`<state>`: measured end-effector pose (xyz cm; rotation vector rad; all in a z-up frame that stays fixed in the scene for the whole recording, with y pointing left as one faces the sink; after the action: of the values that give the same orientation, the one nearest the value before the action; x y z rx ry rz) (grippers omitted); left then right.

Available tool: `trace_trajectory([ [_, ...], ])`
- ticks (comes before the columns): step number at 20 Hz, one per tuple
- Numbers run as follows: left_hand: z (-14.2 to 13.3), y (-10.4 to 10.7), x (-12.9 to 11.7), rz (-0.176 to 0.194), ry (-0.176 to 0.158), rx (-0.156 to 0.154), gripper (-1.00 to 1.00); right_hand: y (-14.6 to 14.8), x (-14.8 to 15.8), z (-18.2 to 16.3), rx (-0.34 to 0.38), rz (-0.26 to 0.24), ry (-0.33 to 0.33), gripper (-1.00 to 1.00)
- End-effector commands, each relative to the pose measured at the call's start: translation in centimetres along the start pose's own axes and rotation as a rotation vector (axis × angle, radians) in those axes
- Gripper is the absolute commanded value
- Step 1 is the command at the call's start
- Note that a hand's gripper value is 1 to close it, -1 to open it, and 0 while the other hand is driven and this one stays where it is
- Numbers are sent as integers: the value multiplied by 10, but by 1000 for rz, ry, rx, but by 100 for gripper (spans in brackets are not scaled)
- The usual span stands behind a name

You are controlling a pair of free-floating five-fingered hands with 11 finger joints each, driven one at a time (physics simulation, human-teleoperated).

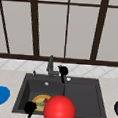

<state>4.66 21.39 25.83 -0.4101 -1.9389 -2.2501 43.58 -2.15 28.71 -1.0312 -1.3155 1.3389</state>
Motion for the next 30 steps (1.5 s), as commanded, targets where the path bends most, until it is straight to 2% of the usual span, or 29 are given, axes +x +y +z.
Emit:
trace_trajectory([
  [1, 0, 0, 0, 0, 0, 0, 0, 3, 1, -20, 113, 5, 7, -100],
  [11, 0, 0, 0, 0, 0, 0, 0, 25, -6, -81, 273, -2, 11, -100],
  [26, 0, 0, 0, 0, 0, 0, 0, 67, -22, -178, 550, -55, 18, -100],
  [30, 0, 0, 0, 0, 0, 0, 0, 74, -23, -203, 568, -58, 16, -100],
])
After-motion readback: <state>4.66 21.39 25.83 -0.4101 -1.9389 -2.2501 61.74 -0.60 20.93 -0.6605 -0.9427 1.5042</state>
